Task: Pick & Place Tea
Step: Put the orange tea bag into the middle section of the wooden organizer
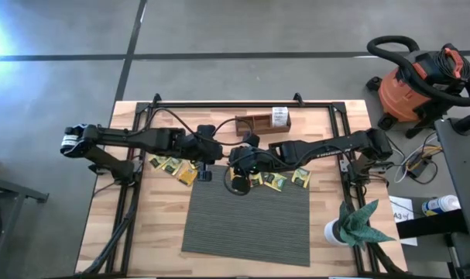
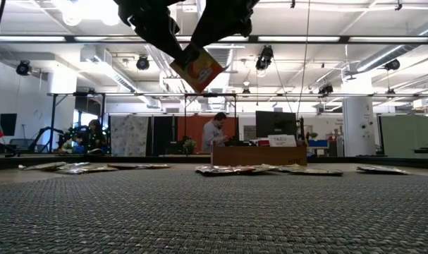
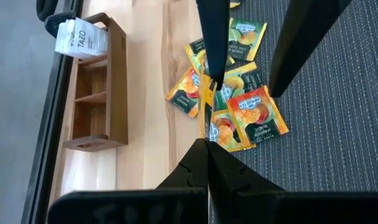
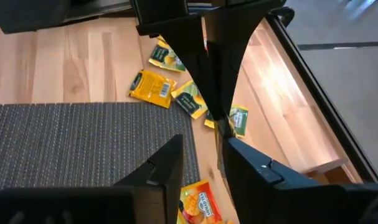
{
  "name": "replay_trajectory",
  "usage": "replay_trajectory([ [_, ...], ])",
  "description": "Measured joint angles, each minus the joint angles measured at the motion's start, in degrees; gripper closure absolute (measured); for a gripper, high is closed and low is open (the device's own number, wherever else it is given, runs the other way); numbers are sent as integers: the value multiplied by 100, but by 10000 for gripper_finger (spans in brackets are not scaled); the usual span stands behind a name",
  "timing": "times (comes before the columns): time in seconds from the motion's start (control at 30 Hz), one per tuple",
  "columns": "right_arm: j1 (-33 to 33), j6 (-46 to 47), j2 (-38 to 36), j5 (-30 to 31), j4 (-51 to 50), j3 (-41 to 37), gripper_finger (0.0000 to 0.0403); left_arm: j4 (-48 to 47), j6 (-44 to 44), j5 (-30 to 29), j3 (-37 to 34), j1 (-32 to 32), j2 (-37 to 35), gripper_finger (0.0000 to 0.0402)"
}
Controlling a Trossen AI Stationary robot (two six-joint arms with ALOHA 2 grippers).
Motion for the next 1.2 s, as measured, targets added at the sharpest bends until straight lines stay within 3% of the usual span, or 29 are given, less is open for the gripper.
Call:
replay_trajectory([
  [1.2, 2, -4, -9, -4, -7, -4, 276, -380, -881, 212, -4, -4, -81, 401],
])
